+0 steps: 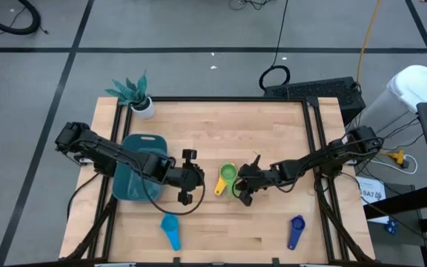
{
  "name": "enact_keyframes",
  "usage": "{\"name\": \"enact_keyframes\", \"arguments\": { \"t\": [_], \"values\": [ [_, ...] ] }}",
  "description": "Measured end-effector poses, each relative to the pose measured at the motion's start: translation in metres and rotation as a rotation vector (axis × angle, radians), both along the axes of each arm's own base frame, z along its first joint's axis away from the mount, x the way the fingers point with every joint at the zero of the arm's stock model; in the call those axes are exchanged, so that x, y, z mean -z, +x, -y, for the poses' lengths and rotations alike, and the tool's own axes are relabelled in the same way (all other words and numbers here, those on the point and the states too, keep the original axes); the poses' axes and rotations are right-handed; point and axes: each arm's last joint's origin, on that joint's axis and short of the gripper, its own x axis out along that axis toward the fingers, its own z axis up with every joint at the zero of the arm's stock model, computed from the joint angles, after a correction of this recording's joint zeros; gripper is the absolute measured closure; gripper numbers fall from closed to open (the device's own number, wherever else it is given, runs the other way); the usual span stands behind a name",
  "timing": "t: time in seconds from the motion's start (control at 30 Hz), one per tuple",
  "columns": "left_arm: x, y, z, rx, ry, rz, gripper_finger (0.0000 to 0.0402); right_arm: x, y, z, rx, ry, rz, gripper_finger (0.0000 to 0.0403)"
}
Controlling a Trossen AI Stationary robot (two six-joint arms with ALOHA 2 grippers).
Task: Nest measuring cups in basket
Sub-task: Stack the green measuring cup on top of the yellow measuring cup
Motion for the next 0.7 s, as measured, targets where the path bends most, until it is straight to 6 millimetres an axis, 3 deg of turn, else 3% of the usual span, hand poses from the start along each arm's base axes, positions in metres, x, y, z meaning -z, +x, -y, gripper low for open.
{"name": "enact_keyframes", "arguments": {
  "t": [0.17, 0.4, 0.57, 0.7],
  "values": [
    [0.000, 0.000, 0.000, 0.000, 0.000, 0.001, 0.0309, -0.007, 0.005, -0.004, -0.046, -0.020, 0.095, 0.0403],
    [0.002, -0.002, -0.003, -0.007, 0.016, -0.036, 0.0309, -0.005, 0.003, -0.003, -0.053, -0.038, 0.064, 0.0403],
    [0.011, -0.003, -0.020, -0.060, 0.041, -0.087, 0.0309, -0.001, -0.002, -0.001, -0.043, -0.046, -0.008, 0.0403],
    [0.028, -0.001, -0.034, -0.065, -0.044, -0.087, 0.0309, 0.002, -0.006, -0.002, -0.039, -0.042, -0.051, 0.0403]
  ]
}}
